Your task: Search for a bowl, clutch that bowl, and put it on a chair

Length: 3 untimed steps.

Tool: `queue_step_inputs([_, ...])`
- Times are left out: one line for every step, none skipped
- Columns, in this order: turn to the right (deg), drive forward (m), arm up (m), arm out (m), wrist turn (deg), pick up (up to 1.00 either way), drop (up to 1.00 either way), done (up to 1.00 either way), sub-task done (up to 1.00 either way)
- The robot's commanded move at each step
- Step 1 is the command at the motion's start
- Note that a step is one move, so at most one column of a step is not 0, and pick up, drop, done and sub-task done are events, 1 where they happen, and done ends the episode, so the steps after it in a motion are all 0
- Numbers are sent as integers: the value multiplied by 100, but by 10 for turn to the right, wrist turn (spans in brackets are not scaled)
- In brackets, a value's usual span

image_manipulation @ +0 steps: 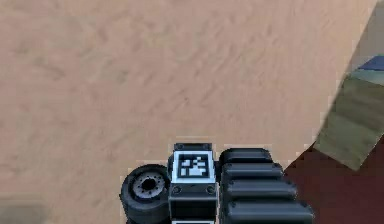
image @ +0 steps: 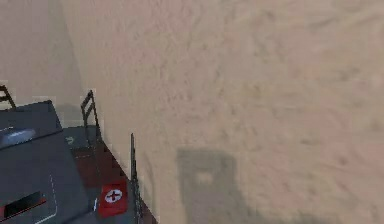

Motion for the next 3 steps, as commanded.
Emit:
queue_step_inputs([450,0,0,0,0,0,0,0,0])
queue_step_inputs([450,0,0,0,0,0,0,0,0])
queue_step_inputs([450,0,0,0,0,0,0,0,0])
